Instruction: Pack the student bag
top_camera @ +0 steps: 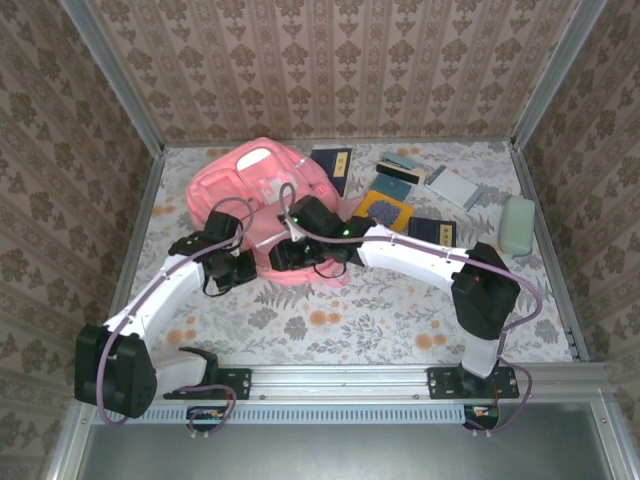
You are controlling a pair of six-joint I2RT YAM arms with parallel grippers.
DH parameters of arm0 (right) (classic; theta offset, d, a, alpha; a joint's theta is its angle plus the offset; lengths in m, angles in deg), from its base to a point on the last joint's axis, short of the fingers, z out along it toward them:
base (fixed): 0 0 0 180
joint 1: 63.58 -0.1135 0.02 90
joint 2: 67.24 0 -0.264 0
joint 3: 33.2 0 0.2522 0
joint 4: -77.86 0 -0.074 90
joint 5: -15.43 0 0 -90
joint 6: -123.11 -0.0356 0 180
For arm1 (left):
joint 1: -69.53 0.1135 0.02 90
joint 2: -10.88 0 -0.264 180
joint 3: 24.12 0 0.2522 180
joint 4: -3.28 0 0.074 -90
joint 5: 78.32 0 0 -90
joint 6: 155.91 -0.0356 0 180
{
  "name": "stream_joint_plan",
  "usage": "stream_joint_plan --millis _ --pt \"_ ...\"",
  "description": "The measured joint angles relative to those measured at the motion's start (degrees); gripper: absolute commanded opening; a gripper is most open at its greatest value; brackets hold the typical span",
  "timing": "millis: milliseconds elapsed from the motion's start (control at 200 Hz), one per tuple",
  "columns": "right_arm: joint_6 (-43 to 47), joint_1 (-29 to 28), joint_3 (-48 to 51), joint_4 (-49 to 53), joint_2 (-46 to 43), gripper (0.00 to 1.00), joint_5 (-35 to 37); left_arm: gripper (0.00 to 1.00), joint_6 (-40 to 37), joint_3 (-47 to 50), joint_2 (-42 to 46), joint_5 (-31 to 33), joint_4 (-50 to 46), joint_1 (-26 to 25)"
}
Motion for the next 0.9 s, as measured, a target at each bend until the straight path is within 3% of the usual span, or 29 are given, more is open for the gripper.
stream_joint_plan --millis 455,900 --pt "27.3 -1.4 10.9 -18.2 -0.9 0.39 0.4 0.00 0.4 0.0 0.5 -0.9 0.3 -0.3" --pt "43.5 -2.9 8.8 -19.1 3.7 0.43 2.9 0.00 0.6 0.0 0.5 -1.6 0.3 -0.3"
